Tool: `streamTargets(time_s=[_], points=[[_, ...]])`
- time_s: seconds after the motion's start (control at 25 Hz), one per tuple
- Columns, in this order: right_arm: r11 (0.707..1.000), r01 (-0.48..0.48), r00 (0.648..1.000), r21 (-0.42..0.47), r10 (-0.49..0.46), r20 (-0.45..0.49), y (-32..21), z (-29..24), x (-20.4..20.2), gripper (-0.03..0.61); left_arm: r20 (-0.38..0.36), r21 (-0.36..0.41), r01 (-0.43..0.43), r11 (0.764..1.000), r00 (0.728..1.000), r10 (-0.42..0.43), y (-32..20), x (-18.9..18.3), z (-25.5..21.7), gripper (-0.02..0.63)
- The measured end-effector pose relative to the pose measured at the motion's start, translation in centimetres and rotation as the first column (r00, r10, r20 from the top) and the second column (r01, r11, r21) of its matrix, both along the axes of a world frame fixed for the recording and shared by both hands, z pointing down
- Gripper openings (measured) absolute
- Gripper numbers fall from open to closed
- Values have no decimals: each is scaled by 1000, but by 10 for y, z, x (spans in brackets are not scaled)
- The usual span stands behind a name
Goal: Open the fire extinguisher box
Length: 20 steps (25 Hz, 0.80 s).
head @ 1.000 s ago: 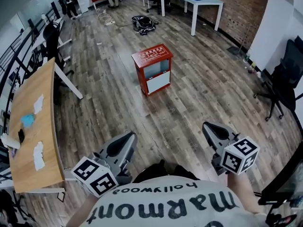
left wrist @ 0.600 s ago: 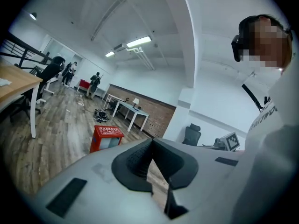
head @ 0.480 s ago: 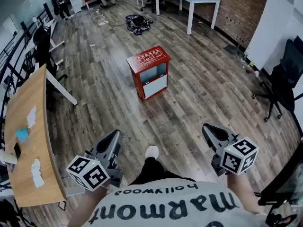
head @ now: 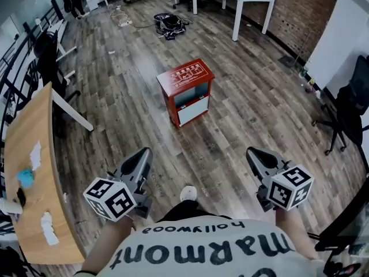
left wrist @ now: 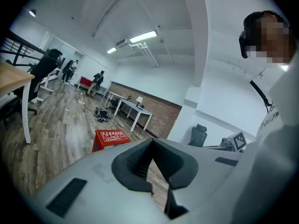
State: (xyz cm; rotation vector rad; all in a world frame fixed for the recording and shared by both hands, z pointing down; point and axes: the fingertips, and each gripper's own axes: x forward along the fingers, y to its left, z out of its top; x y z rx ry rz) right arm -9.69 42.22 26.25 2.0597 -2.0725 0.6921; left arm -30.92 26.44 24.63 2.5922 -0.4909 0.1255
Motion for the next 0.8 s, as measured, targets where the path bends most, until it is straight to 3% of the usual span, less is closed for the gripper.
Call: streamTargets(time_s=[0.8], points=[[998, -59, 998, -11, 59, 8, -127, -13, 37, 11, 3, -3, -100, 995, 995, 100, -132, 52, -15, 6]])
